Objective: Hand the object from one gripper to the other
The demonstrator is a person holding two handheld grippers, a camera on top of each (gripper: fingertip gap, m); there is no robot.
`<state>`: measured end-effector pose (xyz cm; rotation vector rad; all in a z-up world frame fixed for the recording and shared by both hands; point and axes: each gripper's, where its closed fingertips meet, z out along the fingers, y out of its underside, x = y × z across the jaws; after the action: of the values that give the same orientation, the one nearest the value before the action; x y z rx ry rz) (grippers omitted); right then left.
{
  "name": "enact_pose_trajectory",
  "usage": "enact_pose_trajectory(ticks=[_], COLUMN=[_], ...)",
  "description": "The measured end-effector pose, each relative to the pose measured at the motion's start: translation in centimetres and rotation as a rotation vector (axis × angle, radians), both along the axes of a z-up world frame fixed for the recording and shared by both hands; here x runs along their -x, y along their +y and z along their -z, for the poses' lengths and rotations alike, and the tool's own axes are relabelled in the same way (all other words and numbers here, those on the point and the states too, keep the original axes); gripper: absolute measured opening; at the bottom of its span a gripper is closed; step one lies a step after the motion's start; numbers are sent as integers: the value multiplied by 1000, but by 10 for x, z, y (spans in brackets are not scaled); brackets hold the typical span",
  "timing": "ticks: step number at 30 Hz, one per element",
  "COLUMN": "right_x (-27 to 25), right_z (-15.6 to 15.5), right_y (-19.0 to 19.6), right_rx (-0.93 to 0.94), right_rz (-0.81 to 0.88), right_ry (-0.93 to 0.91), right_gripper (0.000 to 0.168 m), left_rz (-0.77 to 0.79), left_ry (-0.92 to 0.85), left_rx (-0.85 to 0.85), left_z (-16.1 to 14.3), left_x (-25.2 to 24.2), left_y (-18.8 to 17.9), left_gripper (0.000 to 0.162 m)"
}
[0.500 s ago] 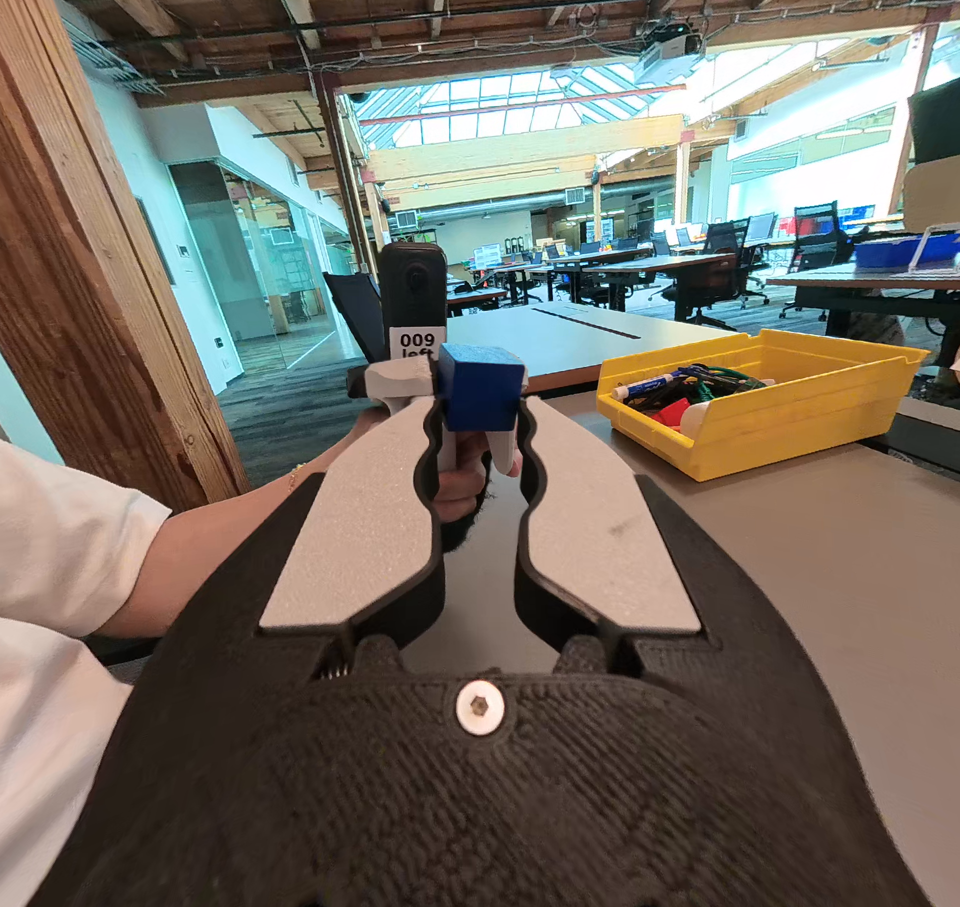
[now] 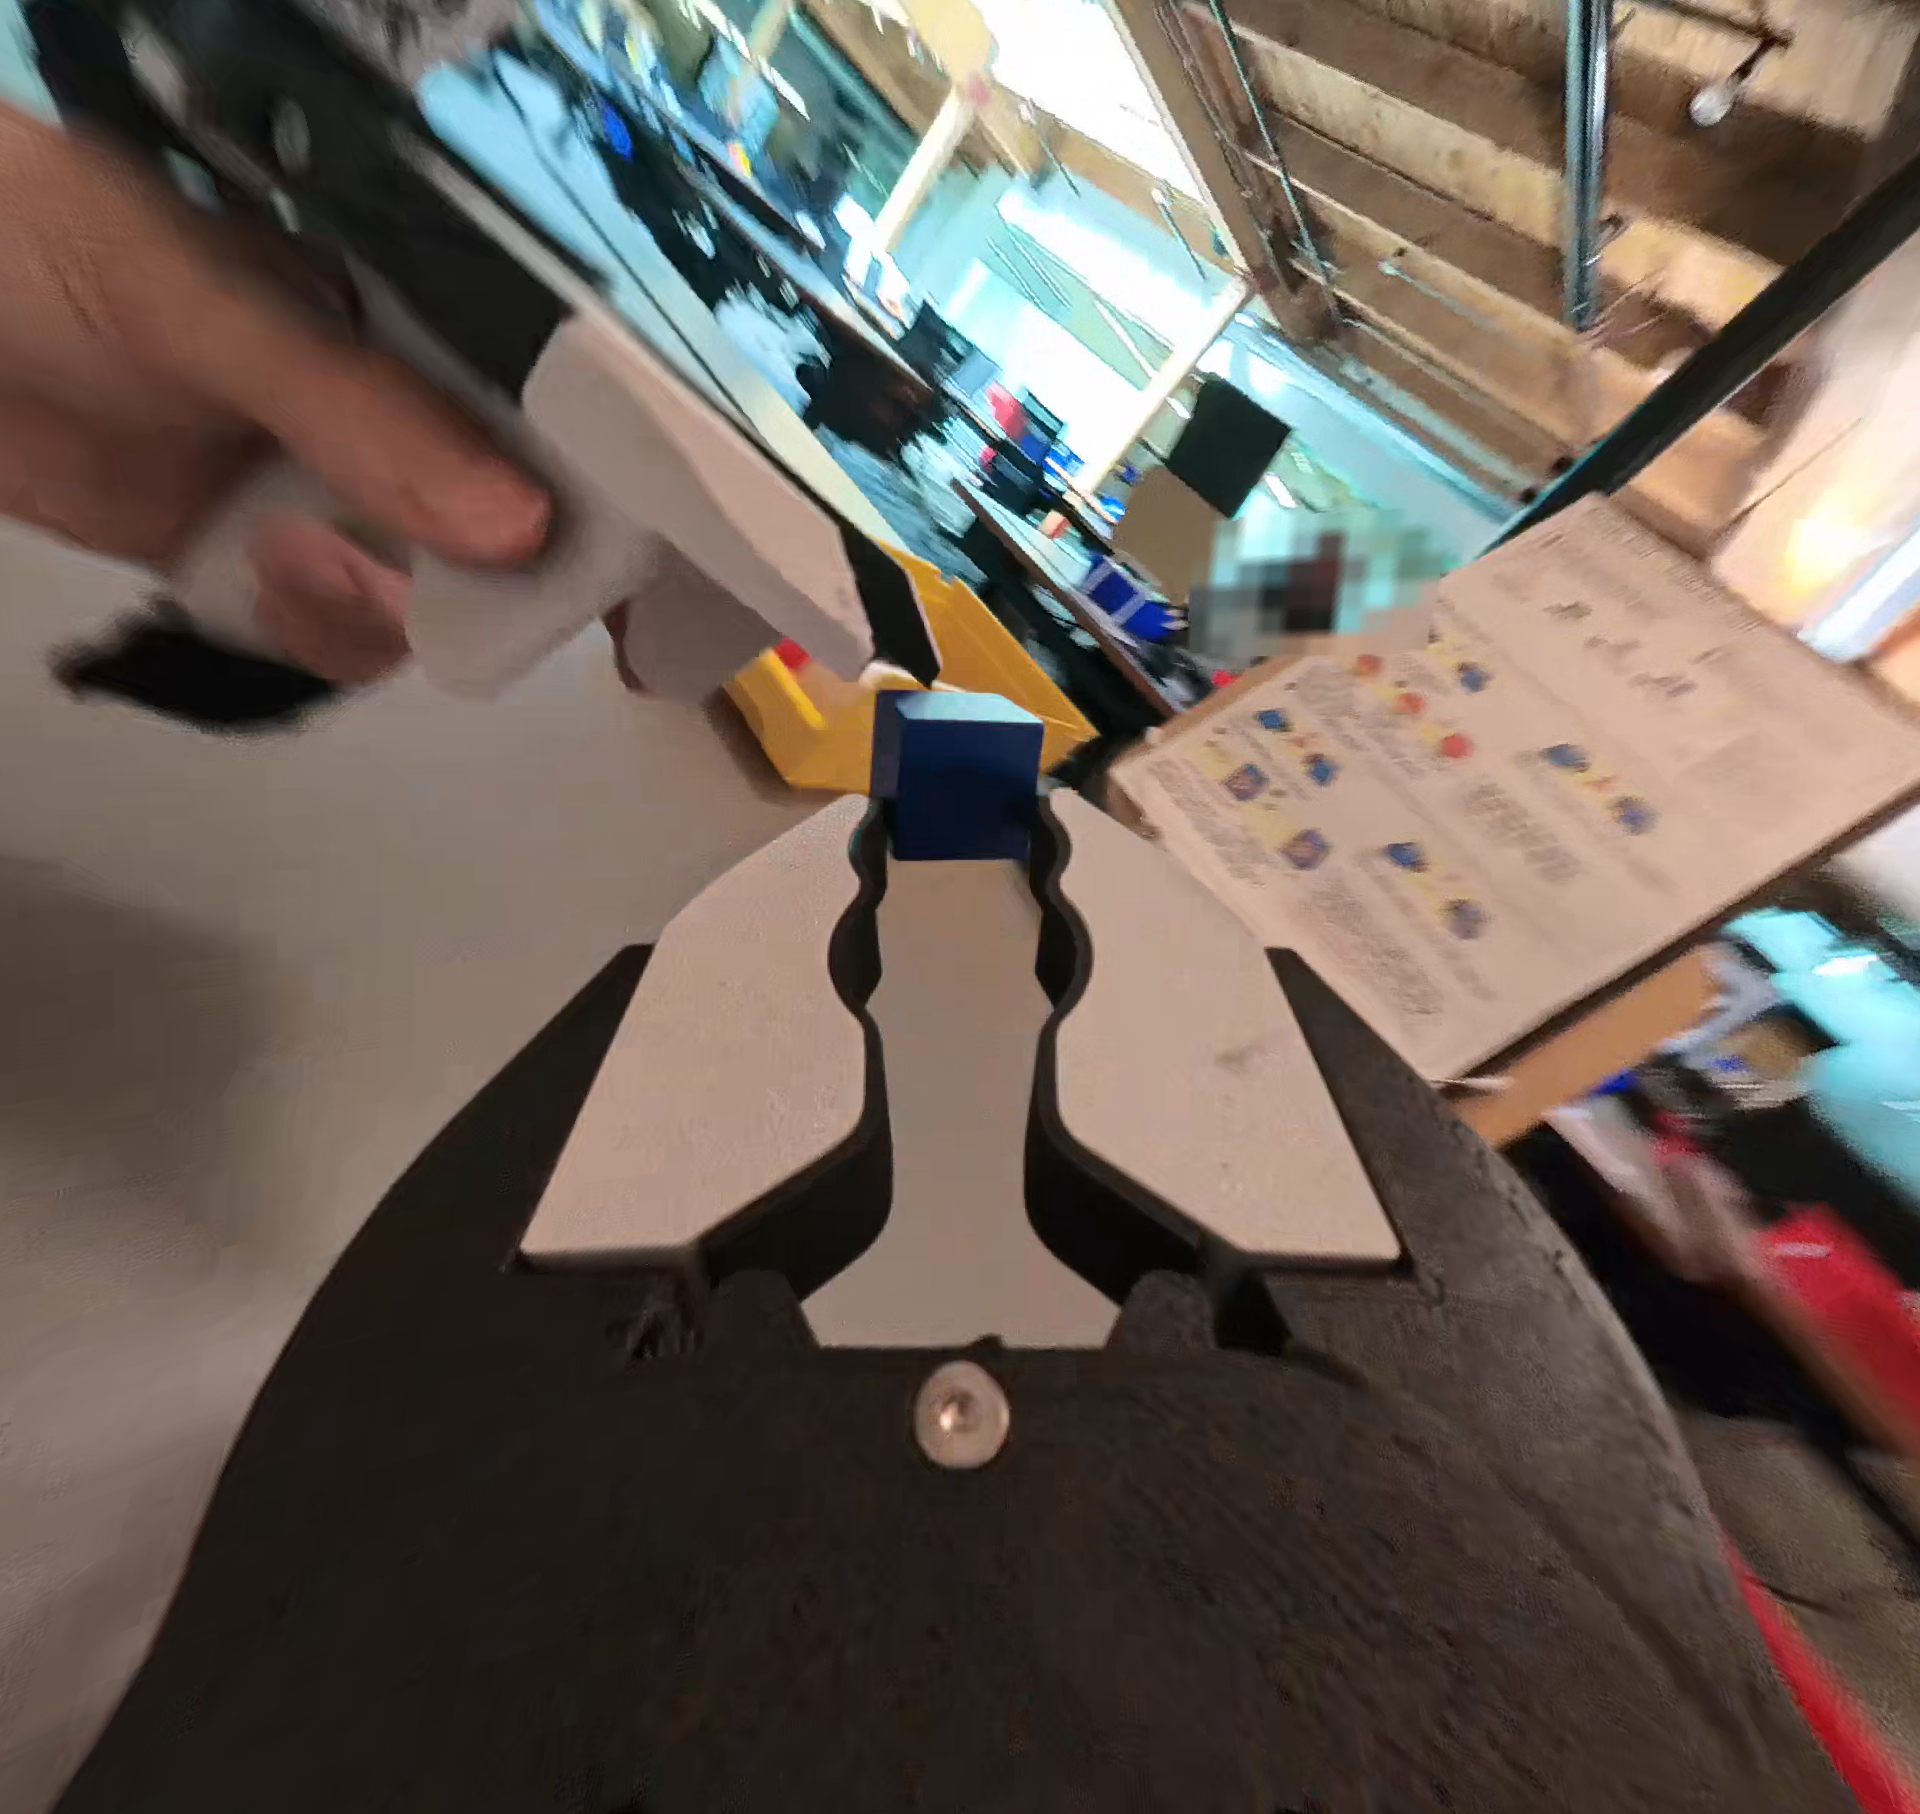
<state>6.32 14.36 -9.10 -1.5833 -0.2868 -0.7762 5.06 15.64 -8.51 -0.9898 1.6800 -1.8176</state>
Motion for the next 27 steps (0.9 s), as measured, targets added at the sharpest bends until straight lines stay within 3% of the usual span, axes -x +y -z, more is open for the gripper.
enact_pose_trajectory(ticks=[6, 15, 16, 22, 27], right_x=[5, 11, 12, 13, 26], right_z=[17, 28, 30, 33, 19], right_y=[9, 14, 14, 15, 12], right_rx=[168, 299, 308, 283, 109], right_rz=[105, 154, 149, 97, -105], right_ry=[-319, -623, -627, -508, -150], right_gripper=[26, 26, 26, 25, 27], left_rz=[-87, -72, -69, 1, 149], left_ry=[216, 304, 305, 304, 293], left_rx=[-152, -132, -135, -77, 116], left_z=[29, 40, 41, 44, 33], left_x=[-2, -1, -2, -2, 3], left_y=[-1, 4, 4, 6, 4], left_gripper=[49, 35, 28, 27, 26])
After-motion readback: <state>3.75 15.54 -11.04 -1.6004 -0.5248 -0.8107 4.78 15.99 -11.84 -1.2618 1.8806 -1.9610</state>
